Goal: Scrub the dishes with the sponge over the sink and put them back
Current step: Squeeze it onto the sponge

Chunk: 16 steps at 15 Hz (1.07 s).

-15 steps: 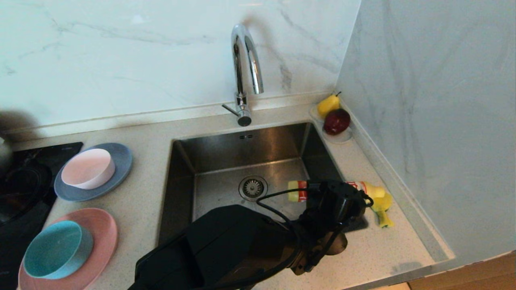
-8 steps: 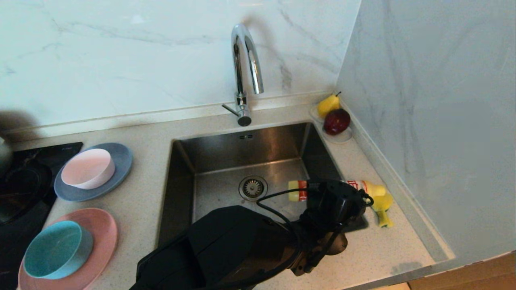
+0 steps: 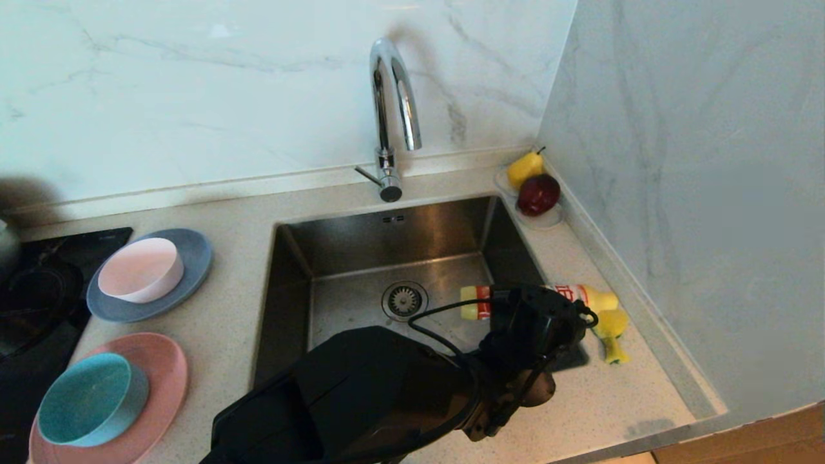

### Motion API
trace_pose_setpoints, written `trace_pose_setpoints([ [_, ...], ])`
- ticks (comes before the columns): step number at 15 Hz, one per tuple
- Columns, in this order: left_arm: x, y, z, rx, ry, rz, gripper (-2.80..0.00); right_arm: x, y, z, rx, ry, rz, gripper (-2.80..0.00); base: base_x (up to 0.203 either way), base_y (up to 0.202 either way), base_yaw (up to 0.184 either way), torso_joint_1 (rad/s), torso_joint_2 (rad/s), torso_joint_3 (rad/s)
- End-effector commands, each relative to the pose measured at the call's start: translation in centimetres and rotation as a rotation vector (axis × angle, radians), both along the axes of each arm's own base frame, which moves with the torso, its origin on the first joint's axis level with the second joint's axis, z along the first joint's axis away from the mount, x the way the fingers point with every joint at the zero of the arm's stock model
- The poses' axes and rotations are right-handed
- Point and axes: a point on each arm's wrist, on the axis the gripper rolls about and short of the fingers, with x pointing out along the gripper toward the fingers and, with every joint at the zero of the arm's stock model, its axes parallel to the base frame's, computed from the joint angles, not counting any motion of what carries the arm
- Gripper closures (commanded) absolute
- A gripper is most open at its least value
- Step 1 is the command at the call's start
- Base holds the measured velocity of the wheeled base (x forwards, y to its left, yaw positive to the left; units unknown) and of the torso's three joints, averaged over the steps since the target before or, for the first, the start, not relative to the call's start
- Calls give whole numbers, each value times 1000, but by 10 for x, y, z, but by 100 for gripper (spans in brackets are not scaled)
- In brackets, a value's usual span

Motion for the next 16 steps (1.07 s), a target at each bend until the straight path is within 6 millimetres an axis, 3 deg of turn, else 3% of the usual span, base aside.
trace_pose_setpoints([
  [1,-1,0,2,6,-4,3,0,0,0,0,0,0,1,0,0,0,0,0,0,0],
  [16,-5,2,-11,24,8,-2,0,0,0,0,0,0,1,0,0,0,0,0,0,0],
])
